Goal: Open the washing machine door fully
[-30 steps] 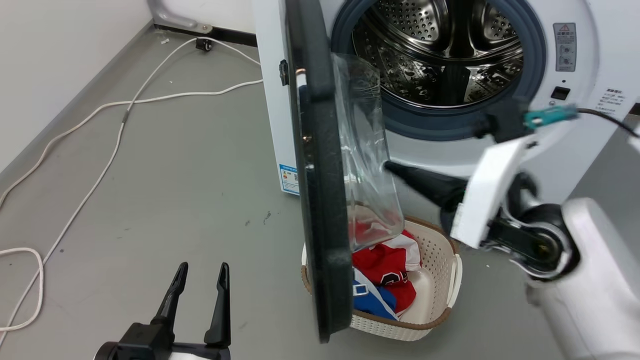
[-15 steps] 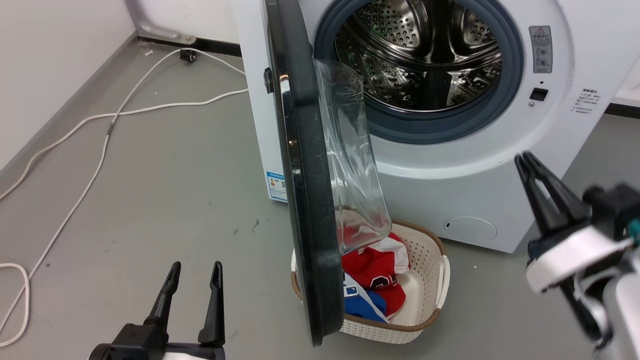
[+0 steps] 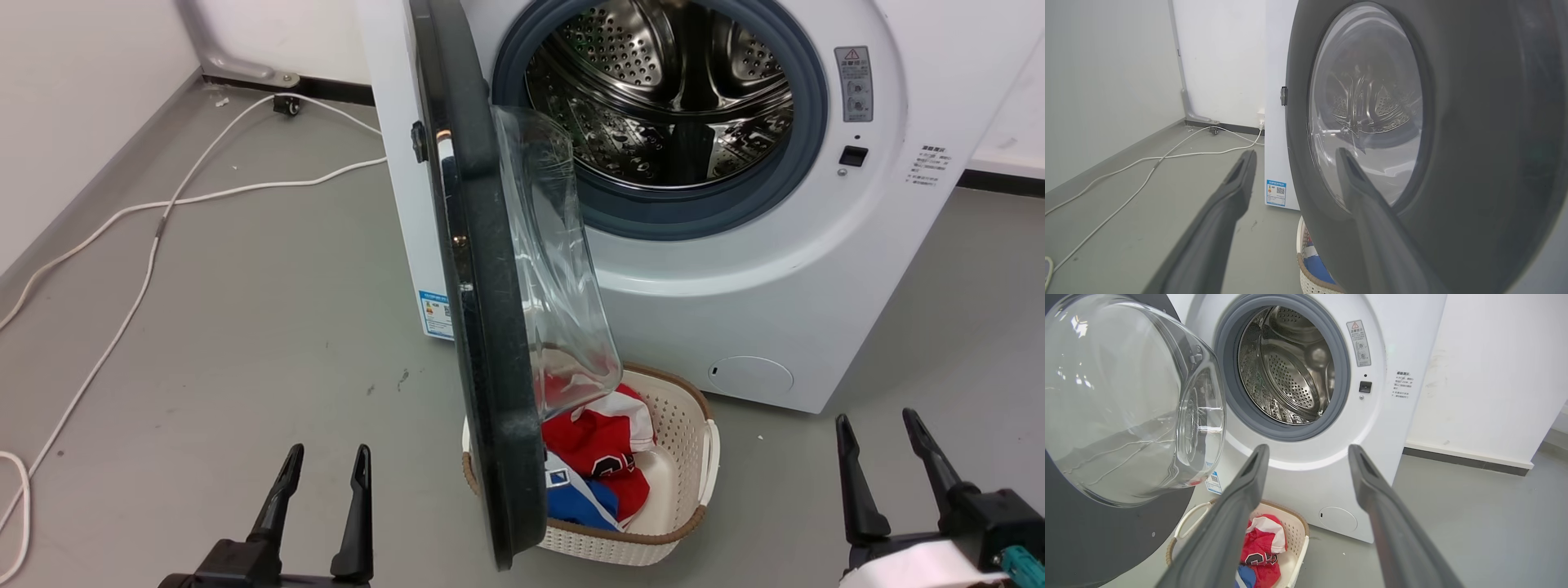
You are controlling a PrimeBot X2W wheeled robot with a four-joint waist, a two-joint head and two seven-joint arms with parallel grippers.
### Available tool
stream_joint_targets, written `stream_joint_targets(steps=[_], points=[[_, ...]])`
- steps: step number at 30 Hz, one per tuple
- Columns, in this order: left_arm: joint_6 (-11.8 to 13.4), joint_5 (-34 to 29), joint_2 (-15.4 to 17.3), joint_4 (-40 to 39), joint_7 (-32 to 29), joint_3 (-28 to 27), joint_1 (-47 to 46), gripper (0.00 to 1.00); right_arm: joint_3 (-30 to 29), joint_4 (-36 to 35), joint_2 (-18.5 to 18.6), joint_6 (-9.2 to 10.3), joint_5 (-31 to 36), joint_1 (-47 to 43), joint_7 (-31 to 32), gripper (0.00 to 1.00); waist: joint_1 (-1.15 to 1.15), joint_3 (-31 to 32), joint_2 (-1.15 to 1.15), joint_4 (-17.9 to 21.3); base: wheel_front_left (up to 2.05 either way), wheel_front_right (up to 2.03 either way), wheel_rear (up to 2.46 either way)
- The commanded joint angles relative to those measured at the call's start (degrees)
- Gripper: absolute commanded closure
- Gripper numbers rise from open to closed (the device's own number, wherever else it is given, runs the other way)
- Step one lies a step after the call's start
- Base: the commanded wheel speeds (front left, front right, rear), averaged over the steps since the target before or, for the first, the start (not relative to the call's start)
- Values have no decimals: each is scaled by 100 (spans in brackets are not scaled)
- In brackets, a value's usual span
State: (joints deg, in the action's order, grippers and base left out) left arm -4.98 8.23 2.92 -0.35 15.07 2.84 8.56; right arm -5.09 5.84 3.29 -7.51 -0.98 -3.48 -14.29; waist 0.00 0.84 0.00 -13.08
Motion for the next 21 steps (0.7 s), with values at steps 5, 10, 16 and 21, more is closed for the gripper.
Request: stream_joint_targets(steps=[5,10,16,21], points=[[-7,-52,-6,53,16,6,50,0,69,70,-49,4,-57,-122,-78,0,0,-9,0,51,0,0,0],[-9,-67,-6,77,16,34,22,0,84,56,-49,4,-150,-83,-92,0,0,-25,0,37,0,0,0],[-13,-104,-6,80,16,74,-6,0,41,40,-50,4,-192,-58,-92,0,0,-56,0,21,0,0,0],[-32,-87,-6,71,16,91,-13,16,47,40,-50,4,-245,-53,-93,0,0,-85,0,26,0,0,0]])
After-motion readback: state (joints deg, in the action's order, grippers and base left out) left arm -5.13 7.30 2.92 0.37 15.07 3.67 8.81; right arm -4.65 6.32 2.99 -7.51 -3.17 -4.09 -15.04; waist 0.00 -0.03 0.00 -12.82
